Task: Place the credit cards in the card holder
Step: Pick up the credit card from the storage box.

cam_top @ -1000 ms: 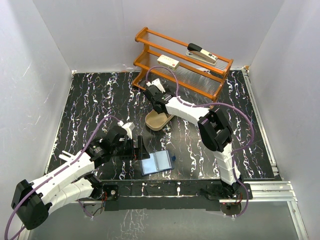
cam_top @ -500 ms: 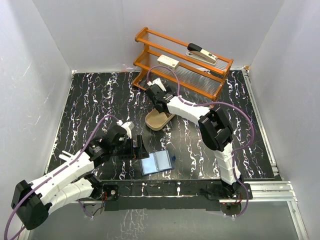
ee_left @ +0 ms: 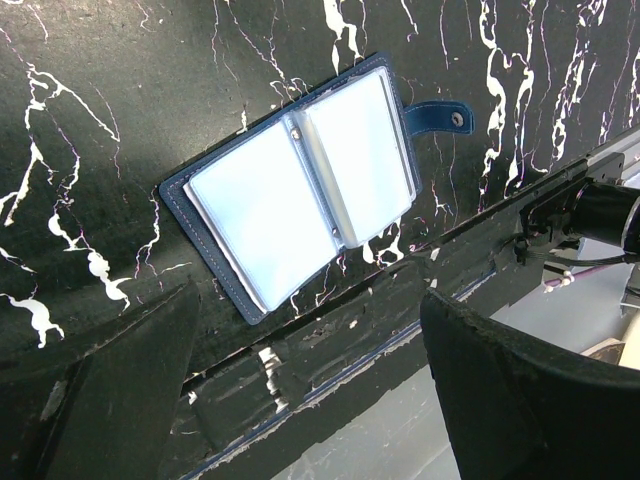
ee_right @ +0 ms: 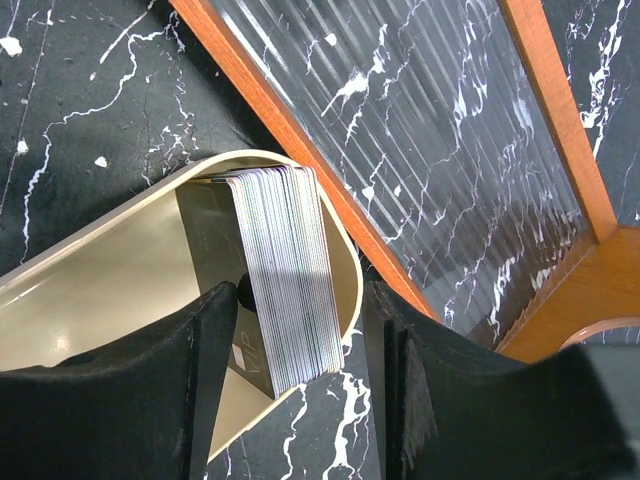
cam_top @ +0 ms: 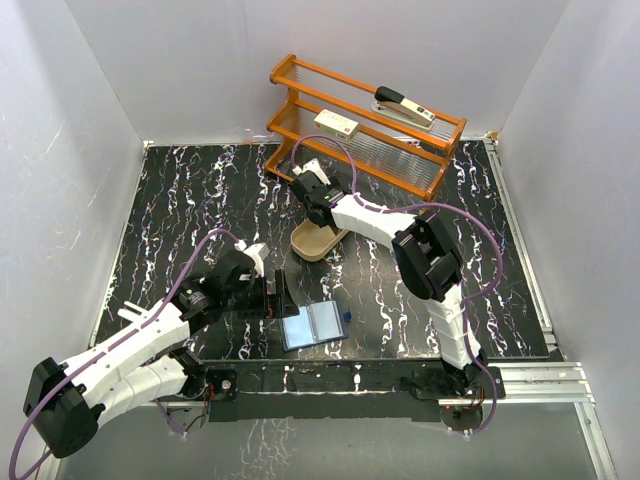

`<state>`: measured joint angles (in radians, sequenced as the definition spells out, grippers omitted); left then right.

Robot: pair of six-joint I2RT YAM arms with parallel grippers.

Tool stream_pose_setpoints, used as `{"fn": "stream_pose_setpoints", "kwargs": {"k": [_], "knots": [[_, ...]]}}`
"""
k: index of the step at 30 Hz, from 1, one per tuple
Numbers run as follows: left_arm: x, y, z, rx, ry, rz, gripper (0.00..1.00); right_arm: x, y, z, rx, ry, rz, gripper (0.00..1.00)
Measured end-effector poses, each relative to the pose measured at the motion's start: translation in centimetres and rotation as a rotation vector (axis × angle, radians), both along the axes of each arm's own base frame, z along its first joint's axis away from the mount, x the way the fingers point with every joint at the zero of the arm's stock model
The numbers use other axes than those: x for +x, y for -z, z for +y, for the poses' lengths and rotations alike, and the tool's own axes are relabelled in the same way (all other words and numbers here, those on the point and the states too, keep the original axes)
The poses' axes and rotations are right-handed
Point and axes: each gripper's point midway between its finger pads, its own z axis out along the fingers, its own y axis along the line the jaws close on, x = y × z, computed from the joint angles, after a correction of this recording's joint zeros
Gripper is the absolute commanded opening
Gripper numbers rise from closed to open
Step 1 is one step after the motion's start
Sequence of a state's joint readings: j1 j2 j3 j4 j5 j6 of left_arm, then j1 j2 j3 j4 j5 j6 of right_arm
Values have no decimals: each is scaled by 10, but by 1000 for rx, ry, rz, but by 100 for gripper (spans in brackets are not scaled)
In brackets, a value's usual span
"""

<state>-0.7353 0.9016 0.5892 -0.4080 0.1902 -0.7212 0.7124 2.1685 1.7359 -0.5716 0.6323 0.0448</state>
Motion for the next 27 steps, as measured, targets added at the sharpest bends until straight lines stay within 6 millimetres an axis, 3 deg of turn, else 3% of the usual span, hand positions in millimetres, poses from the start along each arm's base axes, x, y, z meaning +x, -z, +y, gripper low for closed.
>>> {"fn": "stream_pose_setpoints", "kwargs": {"k": [27], "knots": [[0,-1,-5,-19,13,10,90,-2,0,3,-1,-11,2,14]]}}
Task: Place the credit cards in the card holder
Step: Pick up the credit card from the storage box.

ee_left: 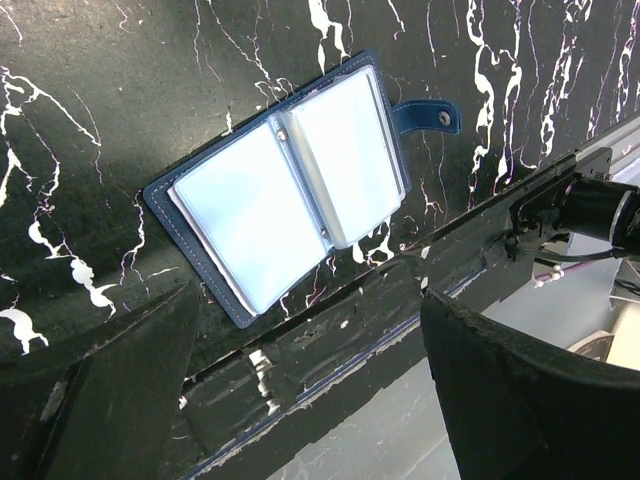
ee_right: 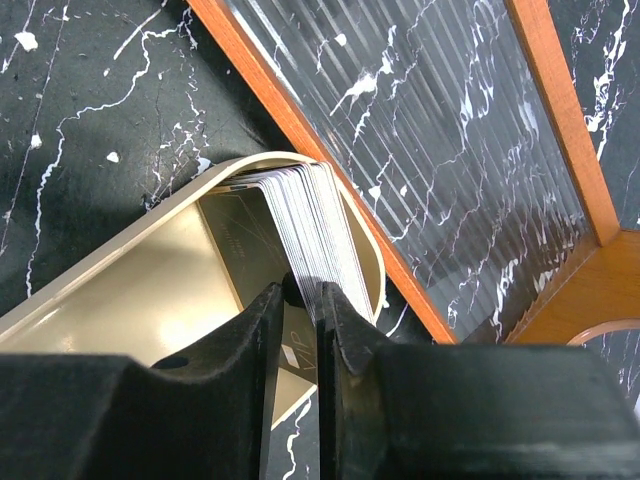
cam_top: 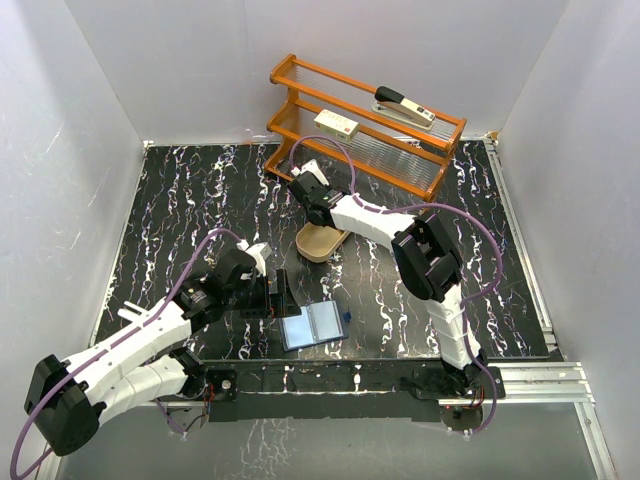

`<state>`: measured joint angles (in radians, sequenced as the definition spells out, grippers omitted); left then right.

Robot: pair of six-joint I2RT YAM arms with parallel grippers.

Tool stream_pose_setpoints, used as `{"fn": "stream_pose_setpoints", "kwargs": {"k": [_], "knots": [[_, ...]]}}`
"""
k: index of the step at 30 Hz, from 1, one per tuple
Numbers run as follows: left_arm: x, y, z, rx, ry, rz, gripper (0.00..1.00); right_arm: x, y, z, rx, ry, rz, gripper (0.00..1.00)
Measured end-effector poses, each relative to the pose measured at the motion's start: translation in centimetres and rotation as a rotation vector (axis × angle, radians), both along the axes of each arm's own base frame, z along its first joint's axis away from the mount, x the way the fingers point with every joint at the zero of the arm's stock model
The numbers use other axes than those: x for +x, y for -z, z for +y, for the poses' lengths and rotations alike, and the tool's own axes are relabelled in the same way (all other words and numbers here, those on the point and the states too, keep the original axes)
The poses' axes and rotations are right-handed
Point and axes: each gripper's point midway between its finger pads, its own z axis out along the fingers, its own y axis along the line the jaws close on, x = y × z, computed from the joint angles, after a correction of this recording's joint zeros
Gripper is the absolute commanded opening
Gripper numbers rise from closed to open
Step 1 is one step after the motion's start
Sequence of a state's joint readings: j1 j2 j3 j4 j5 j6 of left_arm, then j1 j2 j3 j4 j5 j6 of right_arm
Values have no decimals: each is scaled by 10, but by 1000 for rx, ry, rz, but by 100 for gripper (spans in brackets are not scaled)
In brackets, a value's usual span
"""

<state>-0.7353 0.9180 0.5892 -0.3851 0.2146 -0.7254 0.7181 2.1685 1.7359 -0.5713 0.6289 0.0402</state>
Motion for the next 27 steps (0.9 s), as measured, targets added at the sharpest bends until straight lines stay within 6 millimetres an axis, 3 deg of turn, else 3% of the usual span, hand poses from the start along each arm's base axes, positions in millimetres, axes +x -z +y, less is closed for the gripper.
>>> {"fn": "stream_pose_setpoints", "kwargs": {"k": [27], "knots": [[-2,-8,-9,-57,10,9,90,-1,-1,3,-1,-20,6,7]]}}
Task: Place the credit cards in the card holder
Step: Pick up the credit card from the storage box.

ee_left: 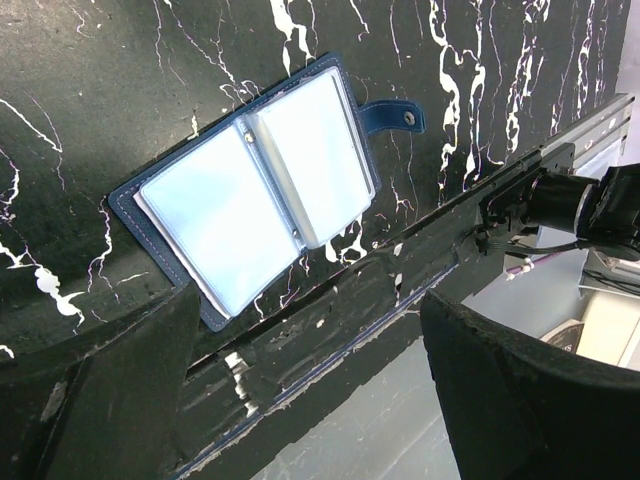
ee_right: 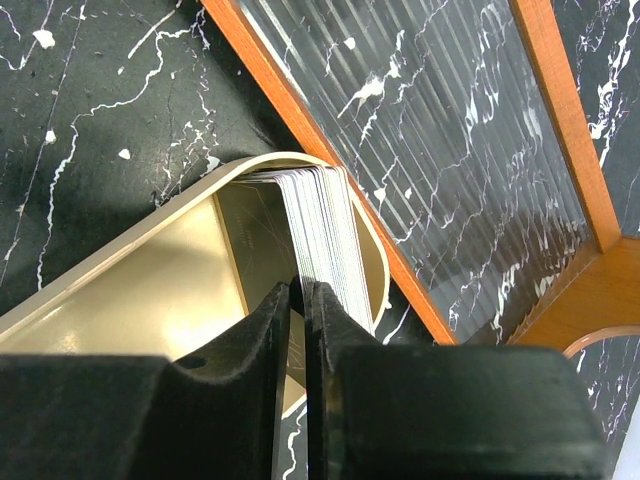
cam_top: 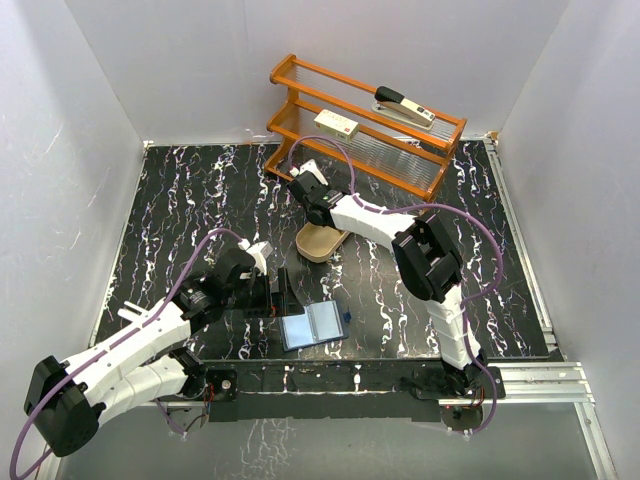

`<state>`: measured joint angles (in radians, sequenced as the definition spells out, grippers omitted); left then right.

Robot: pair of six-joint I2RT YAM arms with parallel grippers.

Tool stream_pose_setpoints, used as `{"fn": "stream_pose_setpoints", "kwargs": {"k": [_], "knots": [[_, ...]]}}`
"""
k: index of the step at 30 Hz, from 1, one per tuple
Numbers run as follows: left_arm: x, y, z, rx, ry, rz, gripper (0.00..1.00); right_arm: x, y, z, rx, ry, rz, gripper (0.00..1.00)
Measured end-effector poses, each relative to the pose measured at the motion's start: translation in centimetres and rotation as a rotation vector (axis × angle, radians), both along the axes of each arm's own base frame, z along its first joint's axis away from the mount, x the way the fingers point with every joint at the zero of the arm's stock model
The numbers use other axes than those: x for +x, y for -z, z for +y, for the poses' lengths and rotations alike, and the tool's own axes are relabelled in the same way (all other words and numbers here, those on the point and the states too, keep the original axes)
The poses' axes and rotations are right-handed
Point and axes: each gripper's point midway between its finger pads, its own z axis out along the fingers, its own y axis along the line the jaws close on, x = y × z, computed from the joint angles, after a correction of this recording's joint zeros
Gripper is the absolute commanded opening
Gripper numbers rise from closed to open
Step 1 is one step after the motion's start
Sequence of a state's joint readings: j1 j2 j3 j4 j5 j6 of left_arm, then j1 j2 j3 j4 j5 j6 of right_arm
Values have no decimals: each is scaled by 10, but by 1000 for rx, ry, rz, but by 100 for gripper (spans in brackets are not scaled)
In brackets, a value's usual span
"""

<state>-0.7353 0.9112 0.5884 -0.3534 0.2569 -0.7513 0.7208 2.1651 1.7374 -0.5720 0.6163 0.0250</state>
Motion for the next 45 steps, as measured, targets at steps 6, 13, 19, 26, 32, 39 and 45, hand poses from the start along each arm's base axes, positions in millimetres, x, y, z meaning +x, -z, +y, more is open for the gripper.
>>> {"fn": "stream_pose_setpoints", "kwargs": {"k": [6,13,19,26,32,39,45], "knots": [[-1,-1,-1,-5,3,2,90,-1,-3,2,13,-9,1,7],[-2,-1,-2,-13,4,11,90,-1,-5,4,20,-19,4,6],[-2,-2,-2,-18,4,12,90,-1,-7,5,30,-29,7,3],[-3,-4,-4,-29,2,17,89,-4,-13,12,65,-59,17,0],[-3,-5,-5,-38,-8,29,89,-6,-22,15,93,-77,20,0],[-3,-9,-7,-61,-36,47,88,-19,-52,17,167,-99,28,0],[-4,-14,-6,-109,-104,69,81,-49,-85,20,335,-117,45,0]]}}
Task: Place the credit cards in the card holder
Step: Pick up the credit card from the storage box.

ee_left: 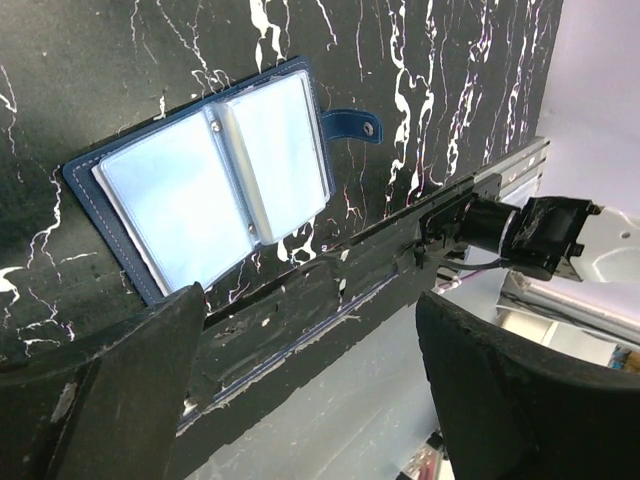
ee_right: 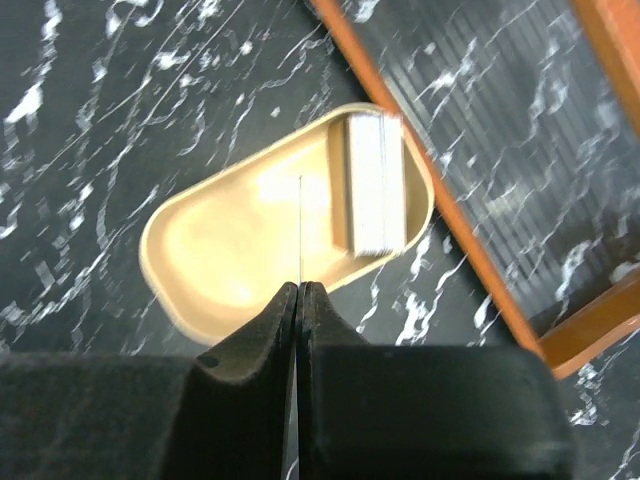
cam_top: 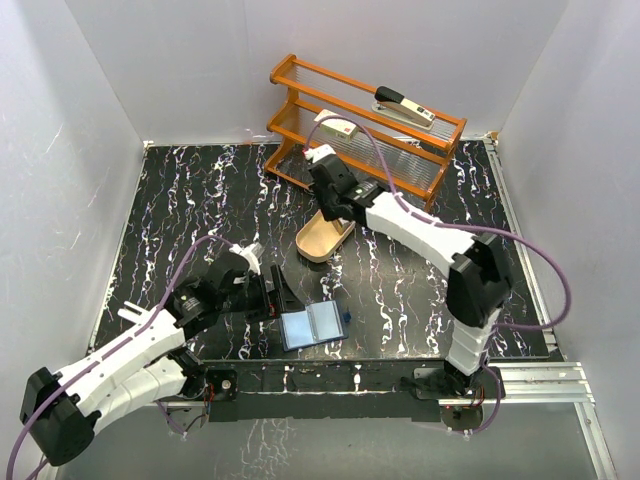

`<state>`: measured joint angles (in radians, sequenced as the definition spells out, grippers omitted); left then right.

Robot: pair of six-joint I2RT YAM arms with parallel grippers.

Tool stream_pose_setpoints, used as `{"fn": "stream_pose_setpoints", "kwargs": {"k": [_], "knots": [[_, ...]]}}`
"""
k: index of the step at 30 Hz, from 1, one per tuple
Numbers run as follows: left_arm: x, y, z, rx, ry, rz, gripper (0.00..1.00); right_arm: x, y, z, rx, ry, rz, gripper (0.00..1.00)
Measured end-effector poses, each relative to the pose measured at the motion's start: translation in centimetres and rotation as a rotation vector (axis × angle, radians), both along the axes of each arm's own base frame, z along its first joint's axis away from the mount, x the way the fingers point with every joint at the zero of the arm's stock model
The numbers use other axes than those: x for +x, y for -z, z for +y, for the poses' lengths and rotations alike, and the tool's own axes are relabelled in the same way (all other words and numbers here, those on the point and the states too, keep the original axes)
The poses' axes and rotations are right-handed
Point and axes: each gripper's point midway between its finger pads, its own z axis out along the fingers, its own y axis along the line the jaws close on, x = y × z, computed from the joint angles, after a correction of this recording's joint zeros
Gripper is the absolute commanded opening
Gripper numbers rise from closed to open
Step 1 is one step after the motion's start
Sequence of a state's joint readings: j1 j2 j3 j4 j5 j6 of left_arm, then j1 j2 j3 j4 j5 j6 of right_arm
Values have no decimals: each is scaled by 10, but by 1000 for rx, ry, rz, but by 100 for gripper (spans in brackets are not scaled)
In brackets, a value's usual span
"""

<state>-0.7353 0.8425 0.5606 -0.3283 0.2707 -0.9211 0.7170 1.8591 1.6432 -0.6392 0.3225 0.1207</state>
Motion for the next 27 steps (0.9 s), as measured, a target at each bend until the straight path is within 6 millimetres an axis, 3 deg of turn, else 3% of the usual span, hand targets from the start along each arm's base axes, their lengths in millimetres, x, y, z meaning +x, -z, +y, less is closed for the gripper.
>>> {"fn": "stream_pose_setpoints", "kwargs": {"k": [7,16,21,24,27], "knots": [[2,1,3,-12,-76,38,68,-67,-19,2,279,-28,110,0],[3,8,6,11,-122,82,64,-159,-9,23,586,-72,298,0],[6,-22,-16,-159,-119,87,69,-198,-16,20,823,-55,356,0],[9,-46,-26,-265,-116,66,74,-211,-35,14,959,-49,349,0],[12,-68,-34,-361,-114,49,72,-218,-62,10,1090,-65,314,0]]}}
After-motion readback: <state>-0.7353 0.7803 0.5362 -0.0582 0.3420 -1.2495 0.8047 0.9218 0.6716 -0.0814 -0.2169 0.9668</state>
